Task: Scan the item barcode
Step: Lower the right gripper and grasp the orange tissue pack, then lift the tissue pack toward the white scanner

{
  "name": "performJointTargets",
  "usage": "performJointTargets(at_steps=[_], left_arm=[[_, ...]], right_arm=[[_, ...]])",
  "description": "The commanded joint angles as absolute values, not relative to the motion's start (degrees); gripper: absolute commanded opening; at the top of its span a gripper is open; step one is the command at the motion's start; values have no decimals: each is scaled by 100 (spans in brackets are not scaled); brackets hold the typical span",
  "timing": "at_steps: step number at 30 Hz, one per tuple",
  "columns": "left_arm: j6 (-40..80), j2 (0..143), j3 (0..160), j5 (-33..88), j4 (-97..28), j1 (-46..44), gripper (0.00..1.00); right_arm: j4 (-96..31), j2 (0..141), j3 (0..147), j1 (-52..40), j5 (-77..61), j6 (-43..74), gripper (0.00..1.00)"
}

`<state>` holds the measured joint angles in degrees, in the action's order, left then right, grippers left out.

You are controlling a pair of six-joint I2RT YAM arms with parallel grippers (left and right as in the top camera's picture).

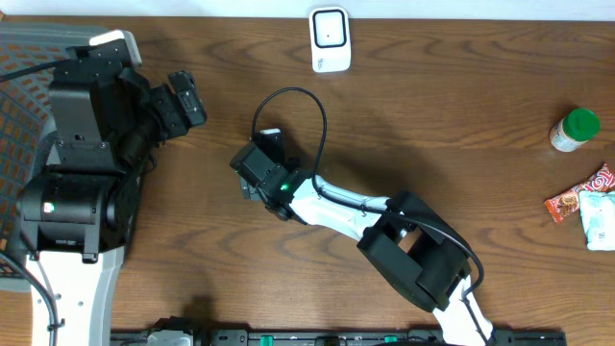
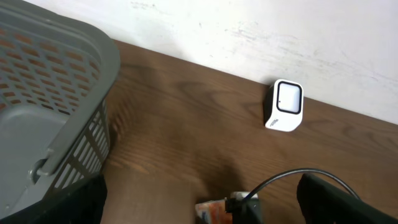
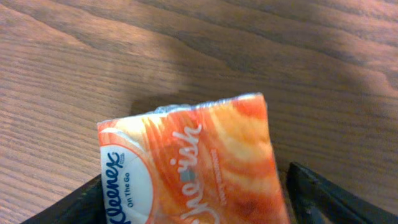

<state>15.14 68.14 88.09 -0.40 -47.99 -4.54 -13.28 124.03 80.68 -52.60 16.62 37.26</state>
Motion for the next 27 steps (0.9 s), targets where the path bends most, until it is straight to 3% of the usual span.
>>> performJointTargets(at_steps=[1,9,13,23,27], left_arm=[[1463,6816,8873,-113,-4797,-425,98],[1463,6816,8873,-113,-4797,-425,98],[1461,6816,8873,-113,-4797,-425,98],[1463,6816,8873,-113,-4797,-425,98],[1463,6816,8873,-113,-4797,-425,98]], right_arm=[[-1481,12429,8274,-5260,1798,3828,78],[-2018,12300,8615,-5245,2130,3806,67],[-2104,12289,8648,-5242,2206,3809,54],[-2926,11904,8650,-4928,2274,3811,49],[-3583,11653,8650,-4661,2532,3815,51]])
